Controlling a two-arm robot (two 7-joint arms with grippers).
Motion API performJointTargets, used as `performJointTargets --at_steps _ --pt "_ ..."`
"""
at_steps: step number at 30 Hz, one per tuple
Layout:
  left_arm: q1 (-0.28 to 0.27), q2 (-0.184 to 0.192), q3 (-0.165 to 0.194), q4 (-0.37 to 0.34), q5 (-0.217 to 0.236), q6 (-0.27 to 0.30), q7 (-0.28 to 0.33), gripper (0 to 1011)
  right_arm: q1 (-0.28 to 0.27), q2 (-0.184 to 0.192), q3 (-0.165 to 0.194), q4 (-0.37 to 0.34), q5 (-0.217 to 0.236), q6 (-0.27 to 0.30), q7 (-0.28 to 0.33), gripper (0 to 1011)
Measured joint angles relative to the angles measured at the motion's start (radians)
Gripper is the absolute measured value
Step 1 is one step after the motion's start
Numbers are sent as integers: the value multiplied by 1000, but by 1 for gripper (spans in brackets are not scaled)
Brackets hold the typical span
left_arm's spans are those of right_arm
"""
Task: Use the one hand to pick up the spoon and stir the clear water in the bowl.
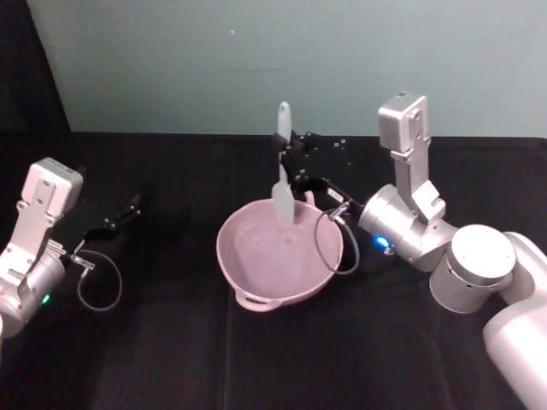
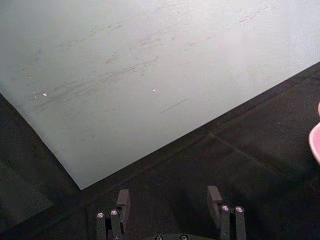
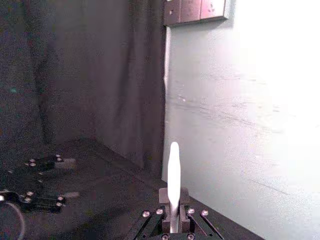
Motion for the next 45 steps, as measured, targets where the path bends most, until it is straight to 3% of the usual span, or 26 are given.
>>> performJointTargets --at_steps 10,20,25,33,38,45 --pt "0 0 0 0 0 0 0 1011 -57 59 38 -89 -13 66 7 106" --pt "0 0 0 0 0 0 0 1011 -150 103 38 -213 69 143 71 106" --pt "0 0 0 0 0 0 0 1011 -156 94 15 -222 94 154 82 106" --pt "0 0 0 0 0 0 0 1011 -122 44 -4 -161 99 113 59 105" --pt "0 0 0 0 0 0 0 1011 -104 22 10 -138 93 87 27 105" --pt "0 0 0 0 0 0 0 1011 -110 23 35 -168 110 102 10 106"
